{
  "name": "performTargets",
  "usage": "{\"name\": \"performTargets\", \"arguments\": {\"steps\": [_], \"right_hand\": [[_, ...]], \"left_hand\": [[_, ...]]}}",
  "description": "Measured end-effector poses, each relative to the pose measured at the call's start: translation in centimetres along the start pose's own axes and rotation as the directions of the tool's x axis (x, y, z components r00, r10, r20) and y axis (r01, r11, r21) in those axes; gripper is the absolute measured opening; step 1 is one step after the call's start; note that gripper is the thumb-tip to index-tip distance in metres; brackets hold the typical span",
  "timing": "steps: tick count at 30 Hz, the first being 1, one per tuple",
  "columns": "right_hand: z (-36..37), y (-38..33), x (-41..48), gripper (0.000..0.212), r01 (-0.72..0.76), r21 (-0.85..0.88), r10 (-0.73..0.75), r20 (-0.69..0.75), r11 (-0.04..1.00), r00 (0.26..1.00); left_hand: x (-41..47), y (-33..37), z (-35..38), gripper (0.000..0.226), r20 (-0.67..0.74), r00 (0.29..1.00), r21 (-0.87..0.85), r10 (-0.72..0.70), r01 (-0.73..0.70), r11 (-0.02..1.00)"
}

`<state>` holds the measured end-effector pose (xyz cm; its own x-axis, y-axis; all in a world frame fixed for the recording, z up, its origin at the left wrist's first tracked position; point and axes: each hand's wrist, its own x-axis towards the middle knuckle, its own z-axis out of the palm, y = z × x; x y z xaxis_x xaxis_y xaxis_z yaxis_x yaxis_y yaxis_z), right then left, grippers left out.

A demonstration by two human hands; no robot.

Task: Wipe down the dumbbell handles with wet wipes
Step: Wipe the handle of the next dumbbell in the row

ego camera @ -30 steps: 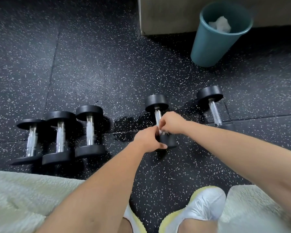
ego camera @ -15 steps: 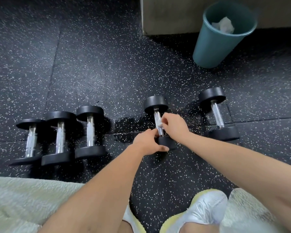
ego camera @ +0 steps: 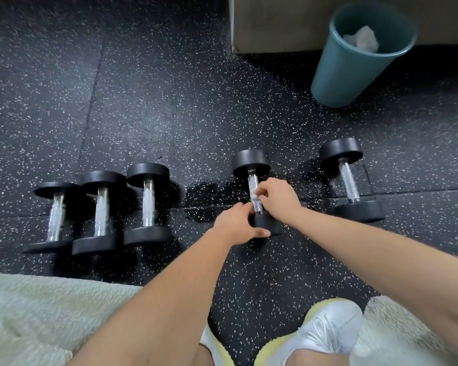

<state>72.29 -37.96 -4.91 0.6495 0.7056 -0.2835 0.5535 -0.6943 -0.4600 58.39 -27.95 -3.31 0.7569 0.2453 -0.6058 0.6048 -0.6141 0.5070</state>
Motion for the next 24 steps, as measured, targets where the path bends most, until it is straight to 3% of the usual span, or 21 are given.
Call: {"name": "performTargets", "arguments": {"steps": [7, 12, 18, 24], "right_hand": [[-1.8, -2.6, 3.4, 0.015, -0.1, 0.066, 0.108, -0.146, 0.993, 0.983], [-0.1, -2.5, 1.8, 0.019, -0.085, 0.024, 0.086, -0.042, 0.996, 0.995], [-1.2, -1.8, 0.3, 0.015, -0.066, -0.01, 0.065, 0.304, 0.998, 0.95], [-2.6, -3.4, 1.5, 0.015, -0.147, 0.081, 0.146, 0.019, 0.986, 0.989]], "left_hand": [[-0.3, 0.8, 0.4, 0.076, -0.017, 1.0, 0.004, 0.0, 0.0, 1.0], [-0.2, -0.1, 0.4, 0.075, -0.019, 1.0, 0.032, -0.001, 0.002, 0.999], [0.1, -0.7, 0.7, 0.078, -0.026, 1.0, 0.033, 0.01, -0.01, 0.999], [-0.5, -0.3, 0.4, 0.075, -0.055, 0.998, 0.094, 0.01, -0.005, 0.996]]}}
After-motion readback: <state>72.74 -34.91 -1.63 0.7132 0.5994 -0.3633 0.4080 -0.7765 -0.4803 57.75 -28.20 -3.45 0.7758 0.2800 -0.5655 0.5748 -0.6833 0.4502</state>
